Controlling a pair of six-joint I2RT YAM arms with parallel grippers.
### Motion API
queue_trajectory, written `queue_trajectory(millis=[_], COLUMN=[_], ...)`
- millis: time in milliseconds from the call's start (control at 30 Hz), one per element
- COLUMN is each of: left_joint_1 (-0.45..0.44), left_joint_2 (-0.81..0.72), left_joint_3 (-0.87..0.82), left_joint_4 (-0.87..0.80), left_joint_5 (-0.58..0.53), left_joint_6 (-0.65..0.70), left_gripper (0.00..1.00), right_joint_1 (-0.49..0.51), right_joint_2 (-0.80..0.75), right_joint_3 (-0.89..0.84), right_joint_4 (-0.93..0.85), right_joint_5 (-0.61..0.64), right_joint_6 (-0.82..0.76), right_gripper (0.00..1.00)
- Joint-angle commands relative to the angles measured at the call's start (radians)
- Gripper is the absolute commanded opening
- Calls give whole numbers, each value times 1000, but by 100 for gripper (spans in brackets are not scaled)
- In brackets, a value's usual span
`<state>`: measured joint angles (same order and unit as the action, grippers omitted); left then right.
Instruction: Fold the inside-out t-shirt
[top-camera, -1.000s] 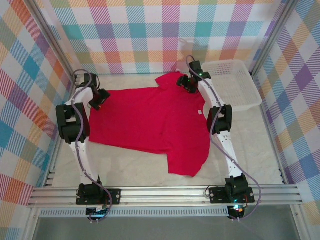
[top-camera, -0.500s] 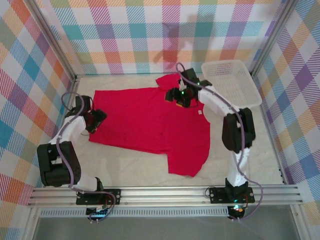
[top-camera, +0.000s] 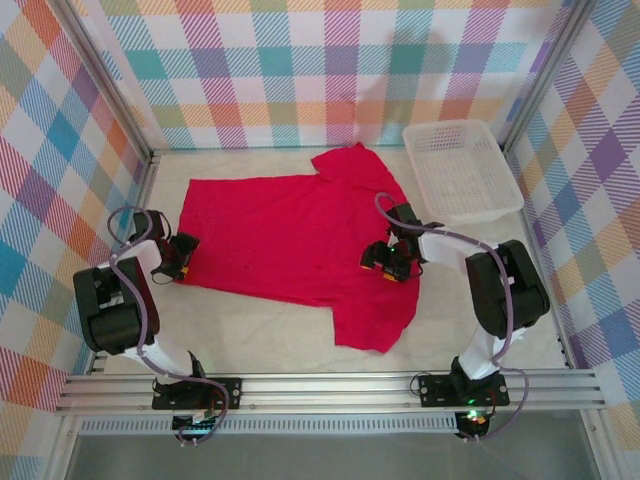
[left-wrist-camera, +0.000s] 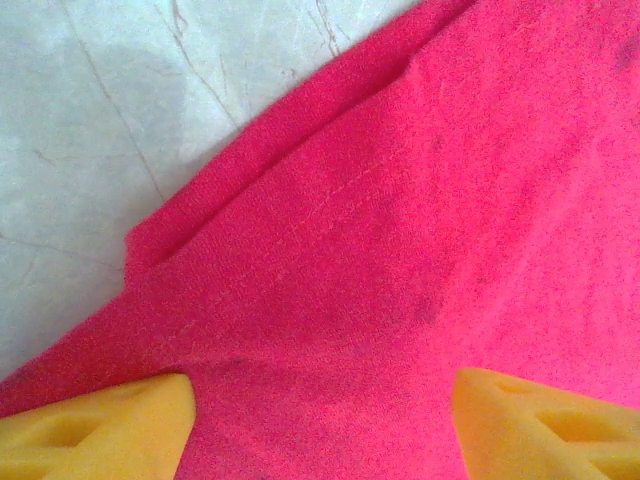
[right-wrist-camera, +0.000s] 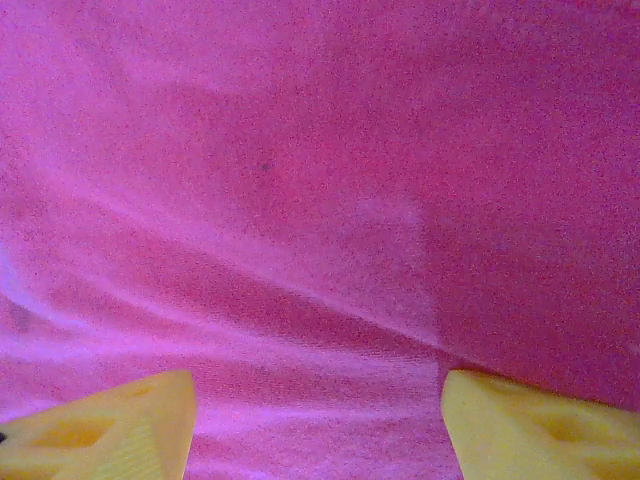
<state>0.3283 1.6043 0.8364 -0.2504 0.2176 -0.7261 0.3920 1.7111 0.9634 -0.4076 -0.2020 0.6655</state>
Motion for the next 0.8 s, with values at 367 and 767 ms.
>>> queue_trajectory(millis=[367,767], left_joint_1=[24,25], left_joint_2=[-364,-284], left_joint_3=[-151,-189], left_joint_4=[-294,-262], left_joint_5=[-149,-221], left_joint_6=[31,8], left_gripper=[61,59], right_joint_1=[63,136], right_joint_2=[-151,-65], right_joint_3=[93,111], right_joint_4=[-94,-79], right_joint_5=[39,-46], right_joint_6=[3,-12], right_gripper=[62,61])
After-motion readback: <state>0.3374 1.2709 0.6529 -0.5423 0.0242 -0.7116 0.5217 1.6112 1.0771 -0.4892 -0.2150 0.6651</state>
